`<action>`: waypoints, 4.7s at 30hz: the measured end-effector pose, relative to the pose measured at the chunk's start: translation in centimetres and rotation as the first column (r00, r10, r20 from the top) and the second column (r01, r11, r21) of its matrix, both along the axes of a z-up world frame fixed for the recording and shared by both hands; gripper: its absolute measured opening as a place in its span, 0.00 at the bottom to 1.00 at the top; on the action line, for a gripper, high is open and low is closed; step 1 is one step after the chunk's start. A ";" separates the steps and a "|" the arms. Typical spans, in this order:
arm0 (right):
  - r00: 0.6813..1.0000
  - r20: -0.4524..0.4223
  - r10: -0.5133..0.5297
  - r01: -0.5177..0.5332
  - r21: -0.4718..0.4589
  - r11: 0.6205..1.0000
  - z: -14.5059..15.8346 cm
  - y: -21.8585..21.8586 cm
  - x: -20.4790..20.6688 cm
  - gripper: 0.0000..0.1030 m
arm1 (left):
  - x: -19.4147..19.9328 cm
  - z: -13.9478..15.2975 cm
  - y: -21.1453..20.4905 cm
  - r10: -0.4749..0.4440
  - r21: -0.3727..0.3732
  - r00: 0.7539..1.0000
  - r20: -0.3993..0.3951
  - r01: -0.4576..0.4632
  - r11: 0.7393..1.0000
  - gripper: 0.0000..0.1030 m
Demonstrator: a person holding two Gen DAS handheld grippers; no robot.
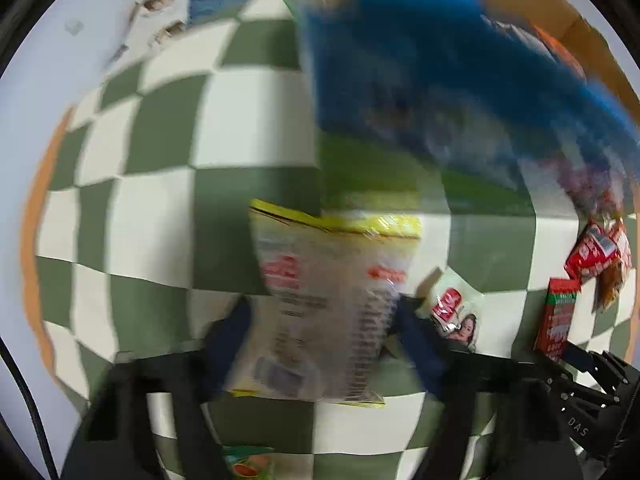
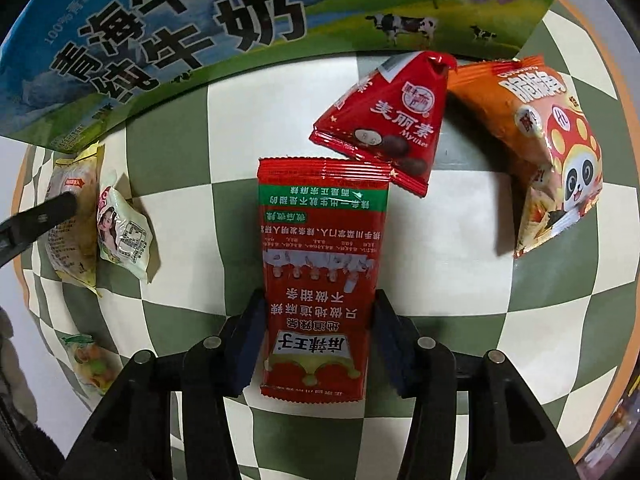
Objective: Organize snacks
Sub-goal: 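Grasp the clear bread bag with left tool while right tool grasps the red stick packet, then carry both packets into the box and open both tools, then grasp the small white-pink packet with left tool while right tool grasps the orange Cuicuijiao bag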
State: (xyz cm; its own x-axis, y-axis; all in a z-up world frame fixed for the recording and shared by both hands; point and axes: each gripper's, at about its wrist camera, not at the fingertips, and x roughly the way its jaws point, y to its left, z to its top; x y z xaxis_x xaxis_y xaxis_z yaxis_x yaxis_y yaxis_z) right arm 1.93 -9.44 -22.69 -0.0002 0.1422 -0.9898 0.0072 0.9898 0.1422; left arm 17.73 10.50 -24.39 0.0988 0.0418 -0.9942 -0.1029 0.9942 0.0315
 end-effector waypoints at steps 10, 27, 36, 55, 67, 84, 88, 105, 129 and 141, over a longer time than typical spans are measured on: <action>0.993 -0.102 0.065 -0.057 0.078 0.995 0.2 -2.9 -0.3 0.52 | -7.7 -1.5 -0.2 0.106 -0.128 0.987 -0.121 -0.122 0.984 0.41; 0.994 -0.107 -0.014 0.022 0.074 0.997 -0.6 -4.0 -2.5 0.52 | -10.4 -2.9 -0.8 0.118 -0.155 0.982 -0.150 -0.141 0.978 0.39; 0.996 -0.073 -0.053 0.065 0.173 0.983 3.0 -6.6 -2.8 0.47 | -10.7 2.9 -2.2 0.071 -0.202 0.995 -0.070 -0.084 0.976 0.39; 0.941 0.334 -0.055 -0.066 0.341 0.938 23.6 -2.4 12.2 0.47 | 5.2 19.0 -3.9 0.002 -0.238 0.970 0.241 0.057 0.970 0.39; 0.971 0.239 -0.028 -0.035 0.256 0.966 15.9 1.4 20.7 0.47 | 13.8 10.1 -1.7 0.069 -0.232 0.998 -0.007 -0.068 0.970 0.39; 0.998 0.058 0.030 -0.043 0.225 0.973 8.4 1.0 21.4 0.91 | 13.5 7.1 -2.6 0.058 -0.209 0.995 -0.083 -0.075 0.975 0.67; 0.995 0.084 0.056 -0.070 0.171 0.983 8.8 0.7 21.2 0.91 | 13.3 8.4 -3.7 0.025 -0.151 0.999 -0.039 -0.030 0.988 0.80; 0.960 0.275 0.061 -0.058 -0.020 0.998 15.9 -2.6 16.9 0.93 | 8.5 14.9 -5.9 -0.032 -0.056 0.965 0.260 0.049 0.997 0.89; 0.842 0.539 0.010 0.004 -0.024 1.000 26.3 -4.1 7.2 0.96 | -1.1 23.2 -6.9 0.015 -0.096 0.864 0.503 0.039 0.995 0.89; 0.944 0.262 -0.201 0.197 0.039 0.980 14.0 -12.1 8.2 0.96 | -2.8 13.0 -4.3 0.120 -0.081 0.944 0.307 -0.100 0.992 0.89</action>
State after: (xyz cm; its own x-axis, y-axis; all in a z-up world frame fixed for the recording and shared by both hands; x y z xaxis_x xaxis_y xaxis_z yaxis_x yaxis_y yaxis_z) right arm 10.10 -21.58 -8.64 0.2895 0.1249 -0.9490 0.1646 0.9702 0.1779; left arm 14.96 6.19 -11.43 0.4018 0.0073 -0.9157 -0.2063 0.9750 -0.0827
